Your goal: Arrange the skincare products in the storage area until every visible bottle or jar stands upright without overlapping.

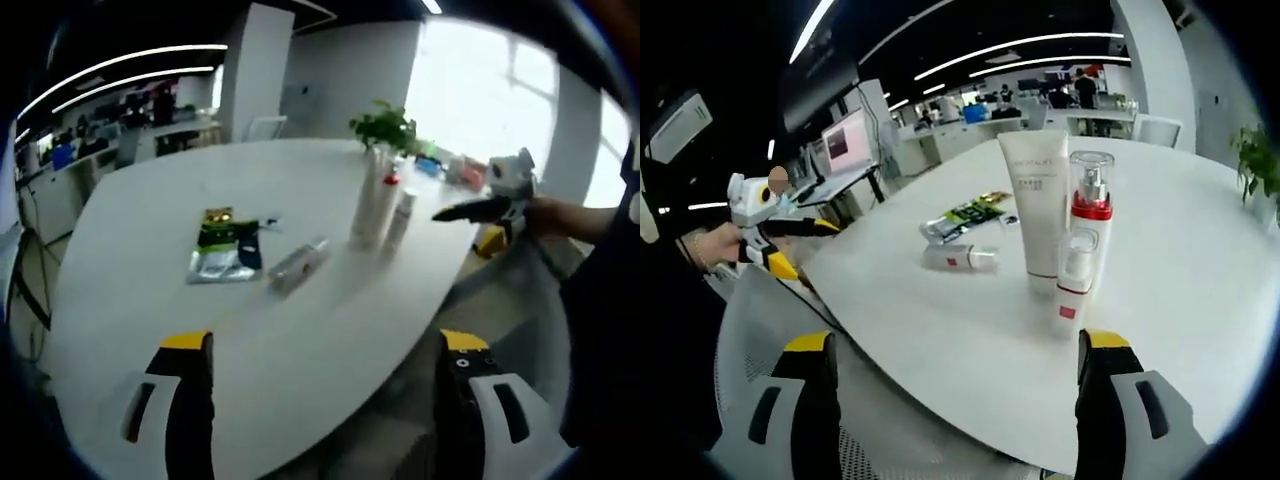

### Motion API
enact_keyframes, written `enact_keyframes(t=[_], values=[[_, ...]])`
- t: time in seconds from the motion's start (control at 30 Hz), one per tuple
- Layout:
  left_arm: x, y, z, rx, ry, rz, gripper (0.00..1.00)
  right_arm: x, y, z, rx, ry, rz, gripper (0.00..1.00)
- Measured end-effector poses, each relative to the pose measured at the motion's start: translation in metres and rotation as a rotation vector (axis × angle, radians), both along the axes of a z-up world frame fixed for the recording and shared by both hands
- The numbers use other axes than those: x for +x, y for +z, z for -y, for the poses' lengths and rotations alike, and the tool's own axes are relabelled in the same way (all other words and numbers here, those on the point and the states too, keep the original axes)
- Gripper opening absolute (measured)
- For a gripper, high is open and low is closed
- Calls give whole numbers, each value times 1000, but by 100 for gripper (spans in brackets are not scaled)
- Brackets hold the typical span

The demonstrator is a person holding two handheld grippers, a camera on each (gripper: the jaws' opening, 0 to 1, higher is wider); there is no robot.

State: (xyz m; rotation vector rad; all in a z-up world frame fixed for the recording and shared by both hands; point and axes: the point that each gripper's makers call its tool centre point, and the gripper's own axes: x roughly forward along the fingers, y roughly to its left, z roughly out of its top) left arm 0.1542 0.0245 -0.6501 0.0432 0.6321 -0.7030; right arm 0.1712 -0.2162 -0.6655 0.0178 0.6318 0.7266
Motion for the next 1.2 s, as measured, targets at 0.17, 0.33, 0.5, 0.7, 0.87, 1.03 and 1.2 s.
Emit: enact_keyframes(t=[0.17,0.33,0.5,0.7,0.87,1.03,1.2], values=[[0,-3,-4,15,9,-5,92,0,-2,3,-9,-25,-12,99],[2,-3,-4,3,15,-2,98,-2,-5,0,-24,-13,-11,99],[4,-3,-4,41,1,27,99,0,-6,4,-21,-30,-12,99],[10,-6,-1,51,-13,22,99,1,-8,6,-35,-35,-11,99],[18,-10,6,77,-41,10,99,0,-10,6,-41,-24,-17,98],[31,-17,16,107,-78,-13,98,0,-10,6,-39,-28,-22,98],[42,-25,30,132,-126,-28,94,-1,-10,5,-51,-19,-19,95]])
